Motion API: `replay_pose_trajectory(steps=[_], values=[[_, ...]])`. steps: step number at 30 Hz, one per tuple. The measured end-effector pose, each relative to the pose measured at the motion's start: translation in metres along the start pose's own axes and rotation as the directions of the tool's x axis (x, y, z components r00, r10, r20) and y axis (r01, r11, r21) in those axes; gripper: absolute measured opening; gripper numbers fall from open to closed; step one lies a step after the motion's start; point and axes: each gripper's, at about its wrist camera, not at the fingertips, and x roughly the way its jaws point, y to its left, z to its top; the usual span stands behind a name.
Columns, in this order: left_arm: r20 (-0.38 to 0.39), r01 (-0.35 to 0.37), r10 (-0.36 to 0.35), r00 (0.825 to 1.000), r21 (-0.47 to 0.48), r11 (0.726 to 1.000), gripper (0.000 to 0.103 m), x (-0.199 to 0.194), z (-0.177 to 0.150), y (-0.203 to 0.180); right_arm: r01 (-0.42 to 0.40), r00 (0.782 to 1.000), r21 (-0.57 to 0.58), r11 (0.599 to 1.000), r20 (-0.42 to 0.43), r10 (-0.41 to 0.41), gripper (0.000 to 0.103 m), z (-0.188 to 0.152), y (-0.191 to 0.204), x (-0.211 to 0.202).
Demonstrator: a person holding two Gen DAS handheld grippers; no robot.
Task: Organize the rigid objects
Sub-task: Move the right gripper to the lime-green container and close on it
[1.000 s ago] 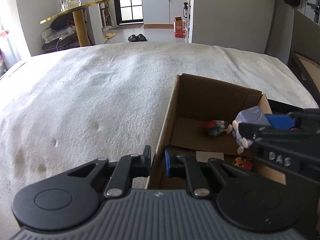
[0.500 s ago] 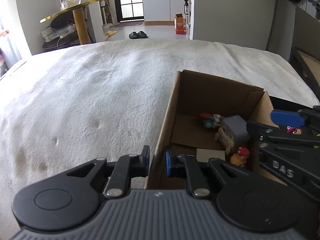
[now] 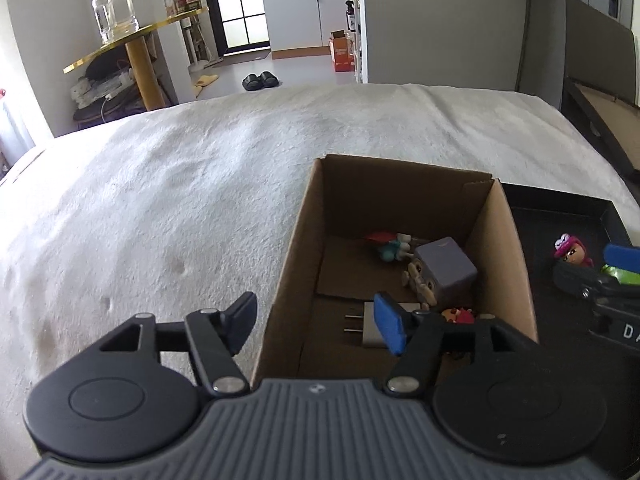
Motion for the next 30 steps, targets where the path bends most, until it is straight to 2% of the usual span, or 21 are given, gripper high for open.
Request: replay_pose_trajectory(steps=[17, 30], values=[[-0.021, -0.068, 0.069, 0.997, 0.056, 0.996, 0.071, 0.005, 0.003, -0.023, 0.066, 0.998, 0.085, 0.994, -0.021, -0.064, 0.066, -0.025, -0.056, 0.003], [-0.027, -0.129, 0.132, 0.991, 0.091, 0.987, 0.074, 0.005, 0.005, -0.035, 0.153, 0.988, 0.136, 0.979, -0.007, -0.153, 0.086, -0.035, -0.099, 0.002]])
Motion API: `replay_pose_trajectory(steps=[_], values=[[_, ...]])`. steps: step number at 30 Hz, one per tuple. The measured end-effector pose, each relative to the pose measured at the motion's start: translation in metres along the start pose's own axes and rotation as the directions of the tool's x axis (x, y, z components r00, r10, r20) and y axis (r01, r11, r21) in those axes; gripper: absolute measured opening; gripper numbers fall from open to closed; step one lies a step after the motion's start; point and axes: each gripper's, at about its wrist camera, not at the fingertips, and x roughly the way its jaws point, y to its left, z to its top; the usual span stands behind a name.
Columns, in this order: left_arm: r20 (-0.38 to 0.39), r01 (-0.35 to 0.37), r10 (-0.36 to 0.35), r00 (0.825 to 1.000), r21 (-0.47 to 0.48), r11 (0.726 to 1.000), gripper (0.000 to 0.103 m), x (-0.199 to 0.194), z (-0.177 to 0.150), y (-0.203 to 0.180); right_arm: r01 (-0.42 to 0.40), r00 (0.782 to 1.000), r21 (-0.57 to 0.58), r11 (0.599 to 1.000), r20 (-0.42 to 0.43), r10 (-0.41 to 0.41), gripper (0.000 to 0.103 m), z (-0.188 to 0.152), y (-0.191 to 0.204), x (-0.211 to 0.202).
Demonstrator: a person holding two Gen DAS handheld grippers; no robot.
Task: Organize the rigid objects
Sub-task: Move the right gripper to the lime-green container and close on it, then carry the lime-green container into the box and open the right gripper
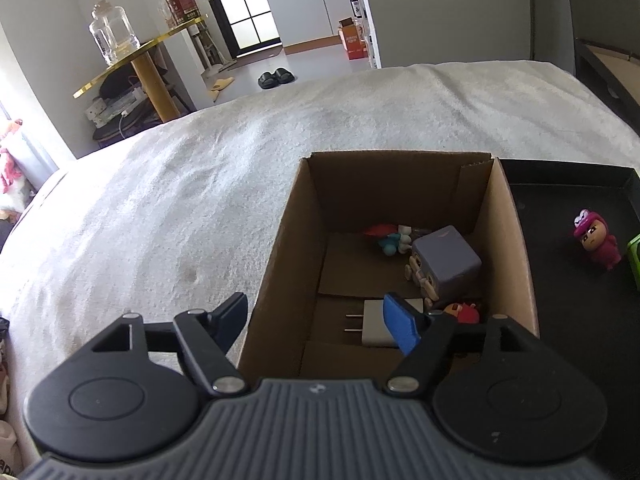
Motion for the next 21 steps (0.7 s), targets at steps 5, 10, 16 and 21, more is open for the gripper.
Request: replay_pose_trajectory(steps=[5, 10, 16, 21], values=[[0.004, -0.017, 0.017, 1.000, 0.024, 1.000, 0.076, -0.003, 0.001, -0.006, 0.013, 1.000, 0.032, 0.999, 0.002, -0.013, 0.078, -0.001, -0.015, 0.011], [-0.002, -0.026, 0.026, 1.000, 0.038, 0.999, 0.076, -0.003, 0.001, -0.010, 0.022, 0.999, 0.076, 0.997, -0.036, -0.019, 0.050, -0.003, -0.030, 0.026], [0.002, -0.036, 0.036, 0.999, 0.056, 0.998, 0.076, -0.004, 0.002, -0.014, 0.022, 0.997, 0.096, 0.995, -0.069, -0.015, 0.046, -0.012, -0.040, 0.030], [0.001, -0.036, 0.036, 0.999, 0.061, 0.997, 0.077, -0.006, 0.002, -0.016, -0.012, 0.996, 0.109, 0.994, -0.085, 0.021, 0.046, -0.014, -0.041, 0.026]])
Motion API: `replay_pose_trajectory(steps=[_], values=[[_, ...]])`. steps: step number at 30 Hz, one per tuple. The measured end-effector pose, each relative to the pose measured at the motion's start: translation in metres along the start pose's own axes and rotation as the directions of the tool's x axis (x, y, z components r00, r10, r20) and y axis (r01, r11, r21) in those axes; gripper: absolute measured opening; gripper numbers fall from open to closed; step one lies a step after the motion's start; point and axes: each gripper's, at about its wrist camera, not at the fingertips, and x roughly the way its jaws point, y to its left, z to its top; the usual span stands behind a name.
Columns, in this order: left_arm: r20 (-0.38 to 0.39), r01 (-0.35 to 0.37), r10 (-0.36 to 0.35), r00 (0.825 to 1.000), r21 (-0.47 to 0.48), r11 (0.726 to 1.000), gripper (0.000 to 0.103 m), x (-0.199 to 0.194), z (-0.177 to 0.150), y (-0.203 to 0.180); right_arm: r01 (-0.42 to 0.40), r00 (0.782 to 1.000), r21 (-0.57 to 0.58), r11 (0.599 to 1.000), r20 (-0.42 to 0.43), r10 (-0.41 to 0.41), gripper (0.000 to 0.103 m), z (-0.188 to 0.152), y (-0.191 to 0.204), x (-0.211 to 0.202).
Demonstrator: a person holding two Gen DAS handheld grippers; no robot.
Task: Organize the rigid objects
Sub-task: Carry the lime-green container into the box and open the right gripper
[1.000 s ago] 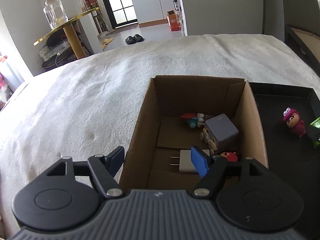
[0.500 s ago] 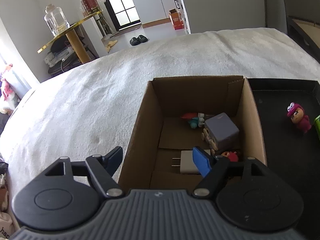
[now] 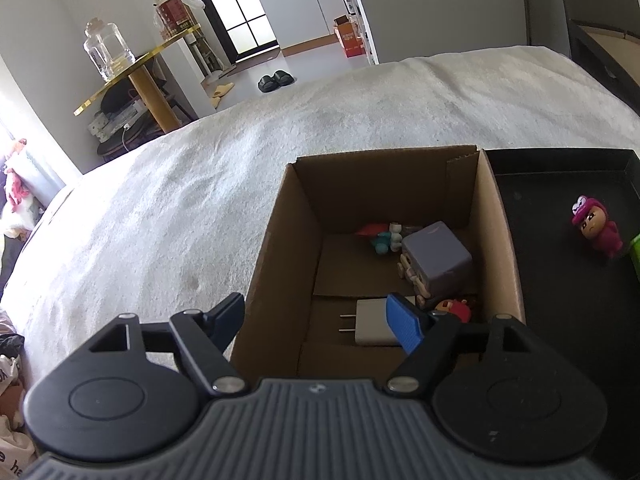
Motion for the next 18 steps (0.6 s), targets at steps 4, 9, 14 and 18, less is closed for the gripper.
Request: replay_pose_trajectory(steps=[4, 9, 14, 18], values=[[0.002, 0.000, 0.000, 1.000, -0.003, 1.000, 0.077, 0.000, 0.000, -0.001, -0.050, 0.998, 0.038, 0.998, -0.035, 0.051, 0.046, -0.006, -0.001, -0.007], [0.000, -0.003, 0.003, 1.000, -0.004, 1.000, 0.077, 0.000, 0.000, -0.001, -0.086, 0.994, 0.071, 0.994, -0.060, 0.090, 0.046, -0.014, 0.001, -0.014], [-0.002, 0.000, 0.000, 1.000, -0.003, 1.000, 0.077, 0.000, 0.000, -0.002, -0.117, 0.989, 0.130, 0.985, -0.076, 0.128, 0.051, -0.015, -0.005, -0.006], [-0.007, 0.010, -0.010, 1.000, 0.005, 1.000, 0.077, 0.002, -0.001, -0.004, -0.130, 0.984, 0.190, 0.973, -0.094, 0.150, 0.051, -0.019, -0.010, 0.004]])
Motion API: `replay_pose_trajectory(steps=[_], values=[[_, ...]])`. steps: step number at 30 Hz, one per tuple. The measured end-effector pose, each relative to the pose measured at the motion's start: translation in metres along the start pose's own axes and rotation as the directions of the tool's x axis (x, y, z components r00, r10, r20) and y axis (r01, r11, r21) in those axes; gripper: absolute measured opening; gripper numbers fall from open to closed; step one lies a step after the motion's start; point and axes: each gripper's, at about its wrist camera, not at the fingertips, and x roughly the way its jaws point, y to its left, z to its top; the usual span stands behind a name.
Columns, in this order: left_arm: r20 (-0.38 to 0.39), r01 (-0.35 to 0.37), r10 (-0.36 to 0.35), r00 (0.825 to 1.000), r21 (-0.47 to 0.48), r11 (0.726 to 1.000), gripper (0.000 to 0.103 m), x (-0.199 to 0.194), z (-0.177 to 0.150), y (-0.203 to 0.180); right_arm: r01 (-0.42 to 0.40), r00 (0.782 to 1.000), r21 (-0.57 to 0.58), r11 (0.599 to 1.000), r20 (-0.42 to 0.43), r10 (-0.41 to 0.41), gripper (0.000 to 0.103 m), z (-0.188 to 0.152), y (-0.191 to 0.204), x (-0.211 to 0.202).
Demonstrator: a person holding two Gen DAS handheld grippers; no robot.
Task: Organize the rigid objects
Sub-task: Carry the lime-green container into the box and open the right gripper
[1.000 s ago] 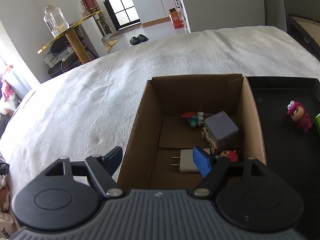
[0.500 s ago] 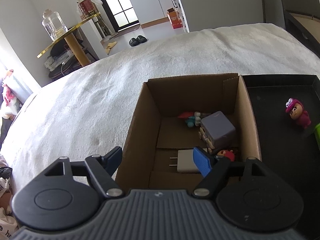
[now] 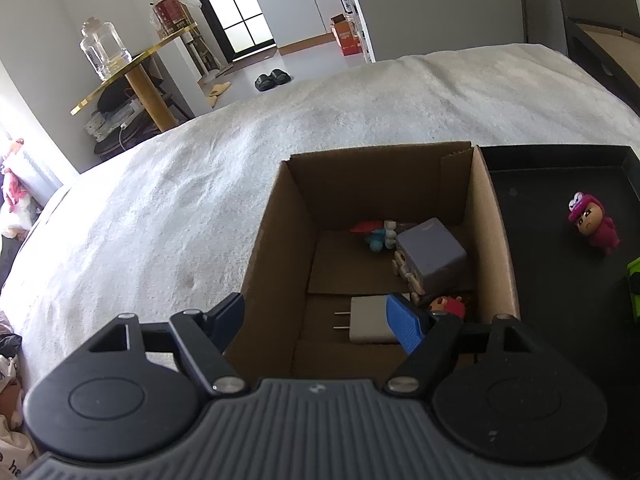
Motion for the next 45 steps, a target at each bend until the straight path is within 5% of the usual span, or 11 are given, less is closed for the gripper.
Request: replay_pose_trajectory(steps=[13, 23, 45], values=[[0.007, 0.010, -0.010, 1.000, -0.034, 0.999, 0.077, 0.000, -0.003, 0.011, 0.009, 0.999, -0.029, 1.000, 0.035, -0.008, 0.049, 0.007, 0.014, -0.013], [0.050, 0.006, -0.002, 0.999, -0.083, 0.997, 0.076, -0.001, -0.007, 0.029, -0.060, 0.994, -0.124, 0.990, 0.080, 0.071, 0.050, 0.020, 0.059, -0.028], [0.067, 0.068, -0.057, 0.996, -0.179, 0.982, 0.016, 0.011, -0.015, 0.057, -0.166, 0.975, -0.308, 0.937, 0.092, 0.203, 0.050, 0.034, 0.157, -0.029]])
